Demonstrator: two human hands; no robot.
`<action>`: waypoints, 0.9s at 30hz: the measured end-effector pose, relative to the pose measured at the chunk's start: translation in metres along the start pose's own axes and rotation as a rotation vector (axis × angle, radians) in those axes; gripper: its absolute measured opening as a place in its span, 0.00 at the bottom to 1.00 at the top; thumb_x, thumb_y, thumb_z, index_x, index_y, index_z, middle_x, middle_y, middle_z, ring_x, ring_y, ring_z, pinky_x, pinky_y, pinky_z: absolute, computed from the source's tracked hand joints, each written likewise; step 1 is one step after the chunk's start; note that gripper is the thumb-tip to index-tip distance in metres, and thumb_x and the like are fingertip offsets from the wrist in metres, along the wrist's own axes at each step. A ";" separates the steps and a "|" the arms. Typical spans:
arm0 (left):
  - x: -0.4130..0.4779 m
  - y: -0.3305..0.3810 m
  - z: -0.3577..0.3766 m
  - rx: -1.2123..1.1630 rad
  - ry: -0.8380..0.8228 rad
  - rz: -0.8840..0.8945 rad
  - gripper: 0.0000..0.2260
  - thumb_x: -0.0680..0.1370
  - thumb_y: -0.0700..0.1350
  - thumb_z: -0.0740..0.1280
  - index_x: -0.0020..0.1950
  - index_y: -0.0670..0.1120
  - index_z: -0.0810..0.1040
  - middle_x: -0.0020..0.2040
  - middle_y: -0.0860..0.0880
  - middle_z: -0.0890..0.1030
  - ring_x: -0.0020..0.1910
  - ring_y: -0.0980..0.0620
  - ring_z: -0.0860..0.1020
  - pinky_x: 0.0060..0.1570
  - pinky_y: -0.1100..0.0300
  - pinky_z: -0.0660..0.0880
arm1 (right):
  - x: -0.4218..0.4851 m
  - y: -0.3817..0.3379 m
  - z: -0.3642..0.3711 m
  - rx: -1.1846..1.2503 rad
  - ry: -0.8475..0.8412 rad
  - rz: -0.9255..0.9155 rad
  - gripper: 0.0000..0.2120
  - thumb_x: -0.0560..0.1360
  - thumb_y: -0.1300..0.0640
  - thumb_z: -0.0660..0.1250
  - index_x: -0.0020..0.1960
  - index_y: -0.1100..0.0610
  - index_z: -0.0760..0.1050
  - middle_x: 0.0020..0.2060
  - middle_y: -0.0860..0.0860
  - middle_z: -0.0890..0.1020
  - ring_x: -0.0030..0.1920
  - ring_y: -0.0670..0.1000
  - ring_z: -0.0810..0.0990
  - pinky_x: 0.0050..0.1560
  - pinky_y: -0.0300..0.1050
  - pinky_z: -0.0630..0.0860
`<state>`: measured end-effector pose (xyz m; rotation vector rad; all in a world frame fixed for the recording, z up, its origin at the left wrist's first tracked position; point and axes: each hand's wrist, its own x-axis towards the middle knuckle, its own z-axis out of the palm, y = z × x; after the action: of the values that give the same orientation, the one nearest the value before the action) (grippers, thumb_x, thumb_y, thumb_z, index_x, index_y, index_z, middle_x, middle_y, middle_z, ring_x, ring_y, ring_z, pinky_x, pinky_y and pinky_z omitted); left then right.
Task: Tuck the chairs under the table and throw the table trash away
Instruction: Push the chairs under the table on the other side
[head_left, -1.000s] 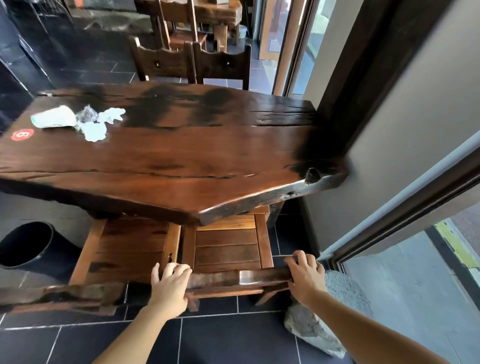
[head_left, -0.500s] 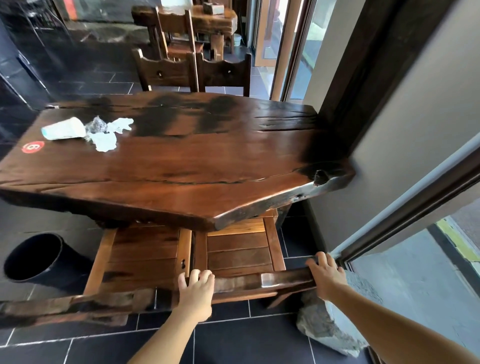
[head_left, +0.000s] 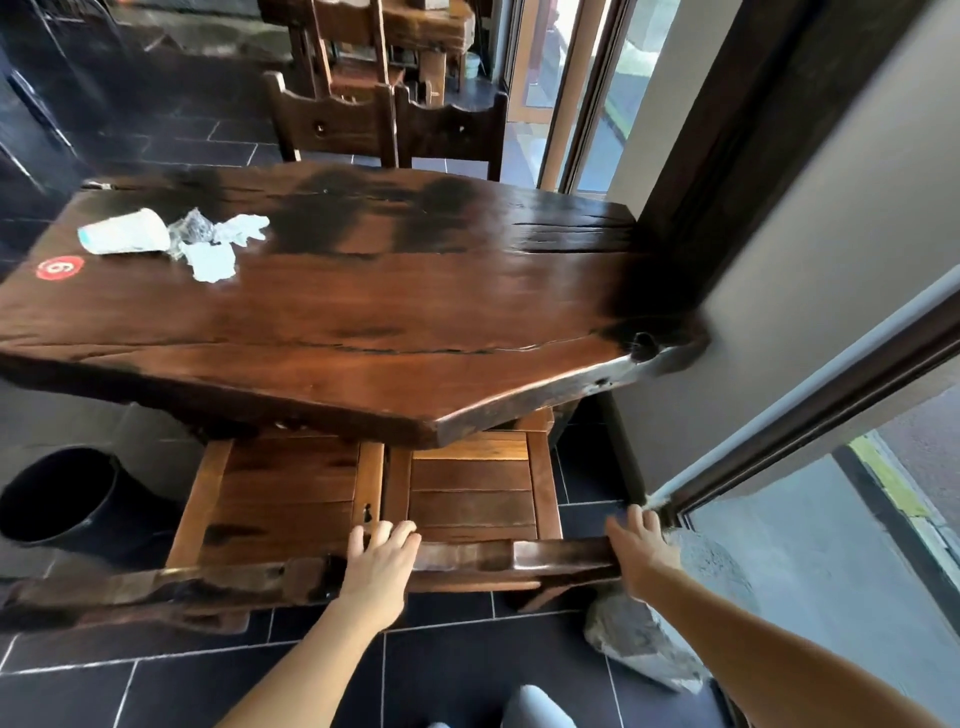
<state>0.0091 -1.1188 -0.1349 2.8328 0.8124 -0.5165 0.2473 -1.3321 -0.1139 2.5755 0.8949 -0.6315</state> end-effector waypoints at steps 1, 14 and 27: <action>-0.001 0.000 -0.002 -0.028 -0.003 0.010 0.29 0.75 0.38 0.65 0.73 0.49 0.58 0.75 0.51 0.57 0.73 0.47 0.56 0.70 0.43 0.51 | 0.001 0.000 0.001 0.004 -0.016 -0.003 0.31 0.71 0.63 0.69 0.68 0.50 0.59 0.67 0.53 0.58 0.66 0.56 0.58 0.58 0.56 0.75; -0.013 -0.033 -0.015 -0.211 -0.025 -0.146 0.31 0.69 0.49 0.73 0.68 0.50 0.62 0.65 0.52 0.70 0.60 0.50 0.74 0.63 0.55 0.66 | 0.030 -0.049 -0.031 -0.078 -0.220 -0.402 0.44 0.67 0.39 0.70 0.75 0.49 0.52 0.72 0.50 0.62 0.73 0.55 0.57 0.69 0.67 0.55; -0.021 -0.019 -0.016 -0.322 0.065 -0.326 0.21 0.68 0.39 0.74 0.56 0.51 0.70 0.55 0.53 0.75 0.51 0.49 0.73 0.52 0.58 0.71 | 0.043 -0.111 0.007 -0.036 -0.178 -0.678 0.41 0.68 0.68 0.64 0.72 0.40 0.53 0.66 0.50 0.73 0.62 0.58 0.74 0.57 0.55 0.75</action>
<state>-0.0133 -1.1093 -0.1128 2.4457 1.2557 -0.2990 0.2031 -1.2311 -0.1603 2.1049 1.7035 -0.9852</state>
